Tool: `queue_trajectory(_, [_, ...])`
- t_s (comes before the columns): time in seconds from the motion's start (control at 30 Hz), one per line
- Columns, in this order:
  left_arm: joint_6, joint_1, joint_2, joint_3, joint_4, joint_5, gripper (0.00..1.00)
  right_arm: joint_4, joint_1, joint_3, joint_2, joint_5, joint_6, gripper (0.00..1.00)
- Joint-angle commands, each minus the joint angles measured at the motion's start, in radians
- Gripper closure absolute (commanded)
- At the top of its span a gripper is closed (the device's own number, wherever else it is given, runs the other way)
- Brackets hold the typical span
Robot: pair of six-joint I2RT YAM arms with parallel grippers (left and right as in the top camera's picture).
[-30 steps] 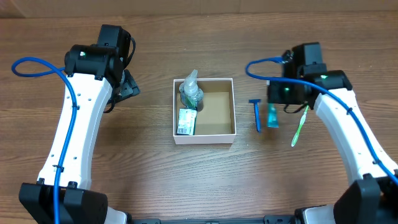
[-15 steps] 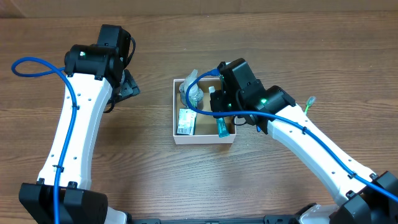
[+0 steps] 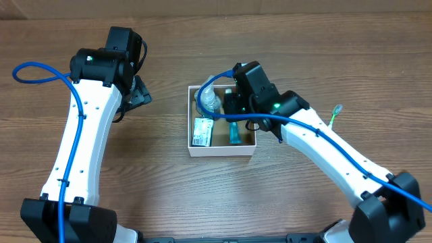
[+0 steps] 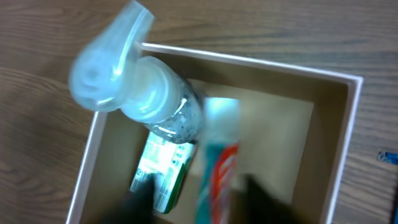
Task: Pack container
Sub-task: 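Carry the toothpaste with the right gripper into the box and release, then move the right gripper to the green toothbrush and grasp it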
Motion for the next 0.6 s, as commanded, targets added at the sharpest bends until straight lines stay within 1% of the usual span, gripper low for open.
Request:
queue_trajectory(0.0, [0.001, 0.003, -0.015, 0.022, 0.001, -0.013, 0.00, 0.008, 0.003, 0.010, 0.010, 0.008, -0.003, 0.00])
queue_trajectory(0.23, [0.001, 0.003, -0.015, 0.022, 0.001, -0.013, 0.00, -0.056, -0.035, 0.013, -0.041, -0.027, -0.002, 0.00])
queue_trajectory(0.27, [0.001, 0.003, -0.015, 0.022, 0.001, -0.013, 0.00, -0.089, -0.040, 0.013, -0.069, -0.003, 0.003, 0.00])
queue_trajectory(0.33, [0.001, 0.003, -0.015, 0.022, 0.001, -0.013, 0.00, -0.162, -0.059, 0.013, -0.110, 0.092, 0.070, 0.00])
queue_trajectory(0.4, [0.001, 0.003, -0.015, 0.022, 0.001, -0.013, 0.00, -0.289, -0.114, 0.013, -0.161, 0.242, 0.211, 0.00])
queue_trajectory(0.43, [0.001, 0.003, -0.015, 0.022, 0.001, -0.013, 0.00, -0.328, -0.143, 0.013, -0.176, 0.272, 0.238, 0.00])
queue_trajectory(0.5, [0.001, 0.003, -0.015, 0.022, 0.001, -0.013, 0.00, -0.401, -0.232, 0.012, -0.198, 0.291, 0.241, 0.00])
queue_trajectory(0.57, [0.001, 0.004, -0.015, 0.022, 0.001, -0.013, 0.00, -0.467, -0.351, 0.010, -0.194, 0.293, 0.237, 0.00])
